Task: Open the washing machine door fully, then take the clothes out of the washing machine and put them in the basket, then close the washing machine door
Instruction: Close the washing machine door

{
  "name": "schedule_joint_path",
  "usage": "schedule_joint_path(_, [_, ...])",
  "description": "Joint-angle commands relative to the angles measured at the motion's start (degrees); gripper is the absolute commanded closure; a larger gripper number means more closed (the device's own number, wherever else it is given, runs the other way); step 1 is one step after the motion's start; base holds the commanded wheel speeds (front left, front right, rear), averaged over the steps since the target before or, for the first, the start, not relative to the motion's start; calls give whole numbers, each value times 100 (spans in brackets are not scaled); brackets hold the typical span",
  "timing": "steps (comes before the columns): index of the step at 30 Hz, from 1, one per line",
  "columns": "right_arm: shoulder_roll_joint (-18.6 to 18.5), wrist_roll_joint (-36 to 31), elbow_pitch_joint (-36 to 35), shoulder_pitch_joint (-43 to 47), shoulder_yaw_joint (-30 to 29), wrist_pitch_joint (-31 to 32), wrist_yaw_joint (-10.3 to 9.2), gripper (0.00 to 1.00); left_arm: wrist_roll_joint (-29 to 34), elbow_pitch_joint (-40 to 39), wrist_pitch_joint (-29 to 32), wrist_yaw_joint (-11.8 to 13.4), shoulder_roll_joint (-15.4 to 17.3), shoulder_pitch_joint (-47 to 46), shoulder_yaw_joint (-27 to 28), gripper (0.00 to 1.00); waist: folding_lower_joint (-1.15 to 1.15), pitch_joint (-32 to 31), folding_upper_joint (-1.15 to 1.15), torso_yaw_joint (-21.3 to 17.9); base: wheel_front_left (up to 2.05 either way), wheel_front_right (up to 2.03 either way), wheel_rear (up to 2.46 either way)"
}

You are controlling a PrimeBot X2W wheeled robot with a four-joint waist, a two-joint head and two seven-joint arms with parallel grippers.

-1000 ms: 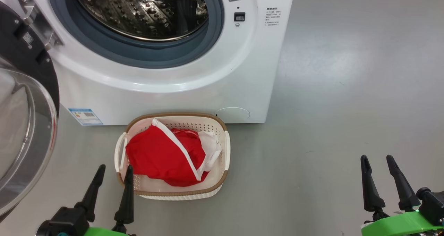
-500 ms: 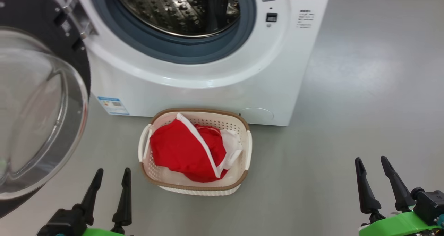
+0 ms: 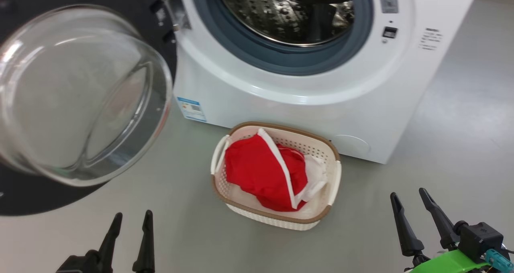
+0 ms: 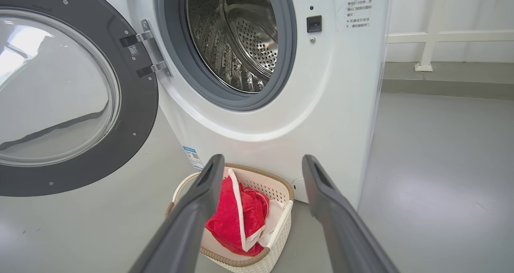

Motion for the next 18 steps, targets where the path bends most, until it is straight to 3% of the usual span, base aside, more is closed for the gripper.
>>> schedule_joint_path(1, [-105,20,-98,-146,192,-37,37,0,-82,-116,-27,60,47,-16,137,0,0,-144,0,502,0,0,0])
schedule_joint_path(6, [-142,48,-51,-148,331,-37,37,0,-187,-150,-27,158,46,87,58,0,0,-191,0,910,0,0,0])
schedule_joint_path(18, [-418,191,257,-674,1014,-37,37,0,-545,-531,-27,488,46,331,139,0,0,-41,0,1066,0,0,0])
